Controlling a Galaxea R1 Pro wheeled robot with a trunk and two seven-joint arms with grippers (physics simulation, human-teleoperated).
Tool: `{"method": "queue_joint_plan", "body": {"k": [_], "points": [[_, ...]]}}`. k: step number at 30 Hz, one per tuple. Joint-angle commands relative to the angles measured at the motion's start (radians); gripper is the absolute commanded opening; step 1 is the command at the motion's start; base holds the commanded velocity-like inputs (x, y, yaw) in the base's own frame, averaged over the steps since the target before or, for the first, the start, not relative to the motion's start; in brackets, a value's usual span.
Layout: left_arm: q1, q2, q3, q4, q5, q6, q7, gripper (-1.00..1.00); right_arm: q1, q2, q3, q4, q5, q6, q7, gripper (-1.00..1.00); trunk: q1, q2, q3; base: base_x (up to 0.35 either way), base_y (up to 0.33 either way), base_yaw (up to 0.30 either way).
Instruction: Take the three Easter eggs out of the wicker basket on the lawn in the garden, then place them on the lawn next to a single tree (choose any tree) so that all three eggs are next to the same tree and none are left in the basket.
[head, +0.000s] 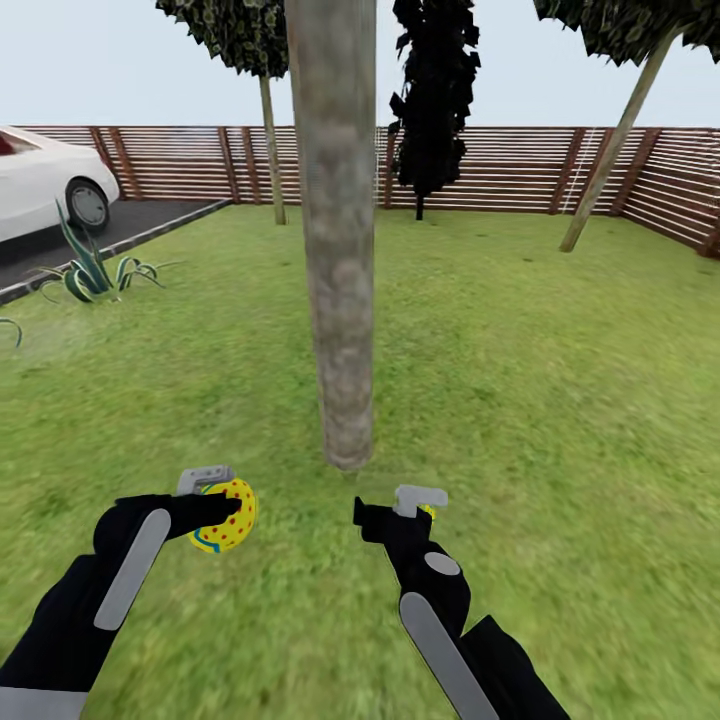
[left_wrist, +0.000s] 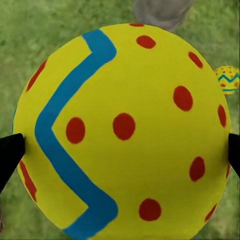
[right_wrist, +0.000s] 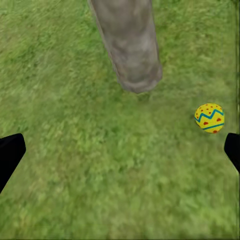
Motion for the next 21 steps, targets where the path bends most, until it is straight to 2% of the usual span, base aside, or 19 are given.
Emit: {"method": "queue_joint_plan", "body": {"k": [1, 21], "points": [[-0.001, 0.001, -0.001, -0.002, 0.010, 0.003, 0.011, -1.00, -0.001, 0.000, 0.001, -0.001, -0.007, 0.003, -0.008, 1.00, 0.001, -0.002, -0.001, 0.000, -0.287, -0.273], [-0.001, 0.002, 0.001, 0.003, 0.010, 0.003, 0.009, -1.00, -0.001, 0.000, 0.001, -0.001, -0.007, 0.002, -0.007, 1.00, 0.001, -0.002, 0.010, 0.009, -0.293, -0.273]]}}
